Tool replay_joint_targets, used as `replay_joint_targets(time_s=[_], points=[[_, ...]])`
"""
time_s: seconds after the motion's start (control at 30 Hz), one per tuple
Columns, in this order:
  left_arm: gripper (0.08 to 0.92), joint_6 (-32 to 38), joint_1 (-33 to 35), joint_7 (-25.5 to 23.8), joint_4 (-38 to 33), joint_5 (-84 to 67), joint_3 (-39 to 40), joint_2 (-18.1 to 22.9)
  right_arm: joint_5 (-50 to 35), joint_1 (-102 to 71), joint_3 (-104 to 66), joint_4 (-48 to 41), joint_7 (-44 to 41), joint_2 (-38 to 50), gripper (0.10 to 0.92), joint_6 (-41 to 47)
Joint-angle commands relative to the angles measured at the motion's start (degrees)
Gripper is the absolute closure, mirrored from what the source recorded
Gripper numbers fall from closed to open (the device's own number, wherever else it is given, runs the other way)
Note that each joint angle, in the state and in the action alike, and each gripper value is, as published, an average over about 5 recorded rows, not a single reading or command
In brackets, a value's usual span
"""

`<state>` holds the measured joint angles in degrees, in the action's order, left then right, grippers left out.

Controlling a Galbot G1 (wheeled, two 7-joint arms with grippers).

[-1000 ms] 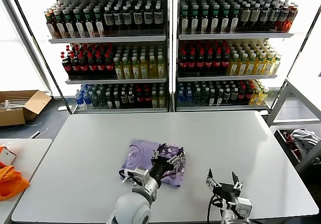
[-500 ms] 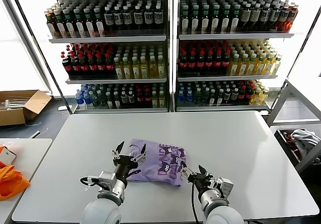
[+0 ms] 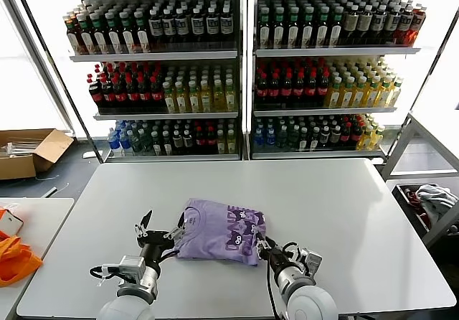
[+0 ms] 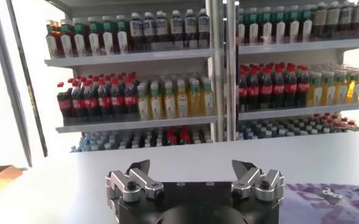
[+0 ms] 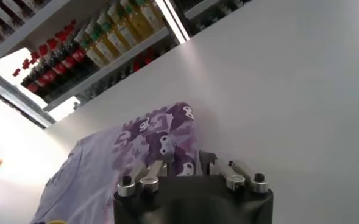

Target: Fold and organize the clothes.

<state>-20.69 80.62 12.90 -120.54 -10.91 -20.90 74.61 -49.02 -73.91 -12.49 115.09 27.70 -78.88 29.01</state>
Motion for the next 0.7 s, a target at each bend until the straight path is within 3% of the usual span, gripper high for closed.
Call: replay_joint_targets(time_s=[0.03,0.33,0.7], points=[[0.177,0.1,2.1,0.2,-0.8,0.7,-1.9,-0.2,-1.3,1.3,0.8,-3.0,-0.6,-0.1,0.656,0.0],[0.177,0.2,2.6,0.3,-0.6,0.7,-1.7,-0.2,1.9,0.4,0.2,-0.9,-1.2,1.6,0.897,-0.6],[0.177,0.2,2.4,0.5,-1.0,0.9,-0.2,0.6,5.4,6.0,-7.0,-6.1,-4.7,11.4,0.917,4.1]])
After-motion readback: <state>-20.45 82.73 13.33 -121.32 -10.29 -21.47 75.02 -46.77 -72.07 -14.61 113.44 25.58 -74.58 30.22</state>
